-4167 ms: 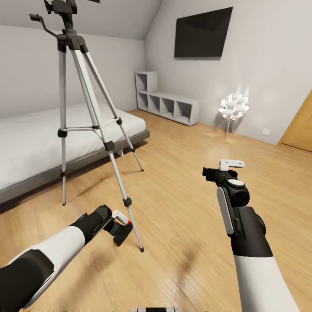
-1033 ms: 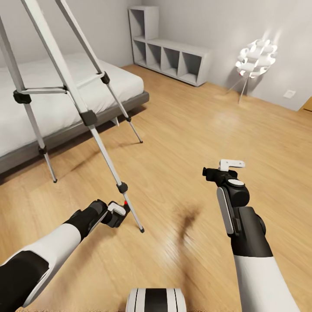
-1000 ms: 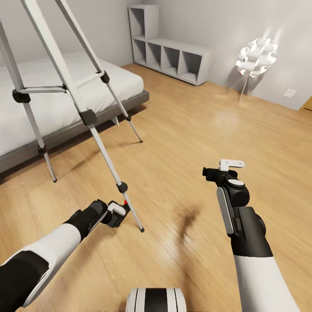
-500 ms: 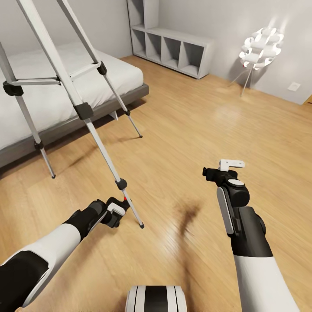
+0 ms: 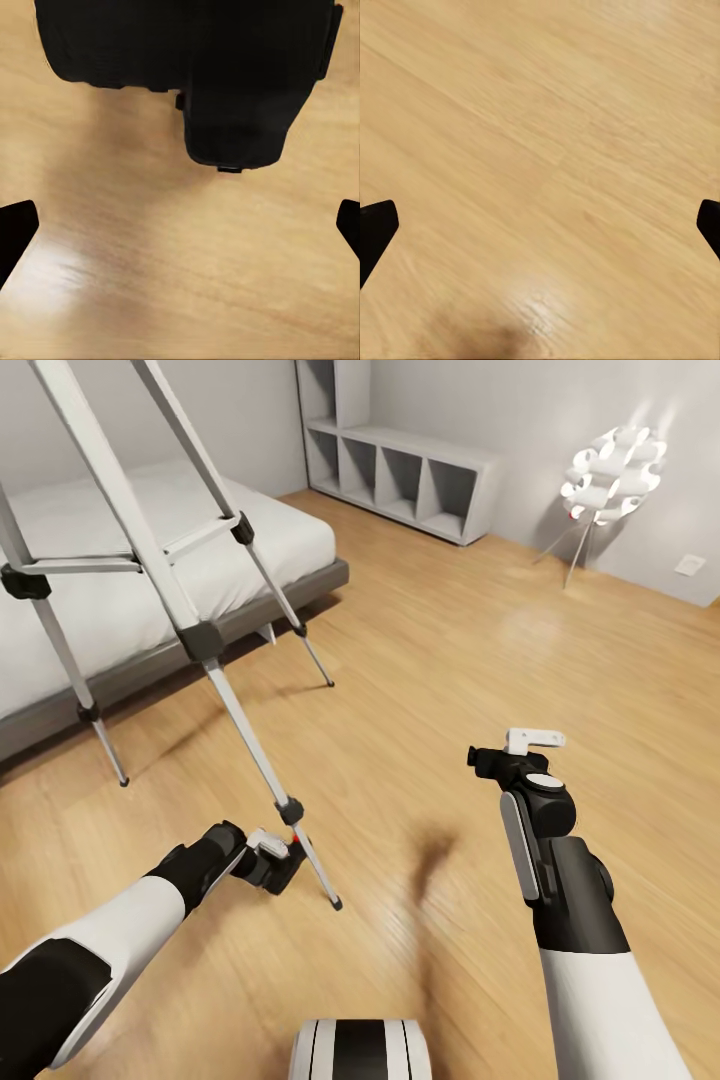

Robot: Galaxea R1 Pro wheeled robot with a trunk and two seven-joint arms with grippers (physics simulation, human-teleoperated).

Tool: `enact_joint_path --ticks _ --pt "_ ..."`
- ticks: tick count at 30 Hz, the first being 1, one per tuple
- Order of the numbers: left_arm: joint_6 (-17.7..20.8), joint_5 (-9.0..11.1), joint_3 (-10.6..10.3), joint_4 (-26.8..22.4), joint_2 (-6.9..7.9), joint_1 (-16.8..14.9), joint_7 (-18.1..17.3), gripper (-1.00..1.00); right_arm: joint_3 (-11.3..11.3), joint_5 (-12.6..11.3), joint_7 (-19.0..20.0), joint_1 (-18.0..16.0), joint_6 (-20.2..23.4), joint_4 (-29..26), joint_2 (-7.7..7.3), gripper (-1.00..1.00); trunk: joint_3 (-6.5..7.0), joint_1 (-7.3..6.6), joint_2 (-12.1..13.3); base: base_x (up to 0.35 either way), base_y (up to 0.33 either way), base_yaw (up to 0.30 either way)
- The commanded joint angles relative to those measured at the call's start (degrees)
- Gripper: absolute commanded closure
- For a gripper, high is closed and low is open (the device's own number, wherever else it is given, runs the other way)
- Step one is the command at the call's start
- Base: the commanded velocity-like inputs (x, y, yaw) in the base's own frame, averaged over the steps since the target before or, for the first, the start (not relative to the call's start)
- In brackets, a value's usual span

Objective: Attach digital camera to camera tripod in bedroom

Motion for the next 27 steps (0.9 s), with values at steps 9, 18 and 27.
enact_joint_path --ticks 9,18,27 --pt "0.2 0.0 -0.3 0.0 0.05 0.0 -0.2 -1.00 0.1 0.0 -0.3 0.0 0.3 0.0 -0.01 -1.00 -0.04 0.02 0.0 0.100 0.048 0.000" --pt "0.2 -0.1 -0.3 0.1 -0.16 0.0 -0.2 -1.00 0.1 0.0 -0.3 0.0 0.3 0.0 -0.07 -1.00 -0.71 0.10 -0.1 0.001 0.001 0.000" --pt "0.3 -0.1 -0.5 0.1 -0.19 0.0 -0.2 -1.00 0.1 0.0 -0.3 0.0 0.3 0.0 -0.07 -1.00 -2.14 0.28 -0.1 0.000 0.000 -0.065"
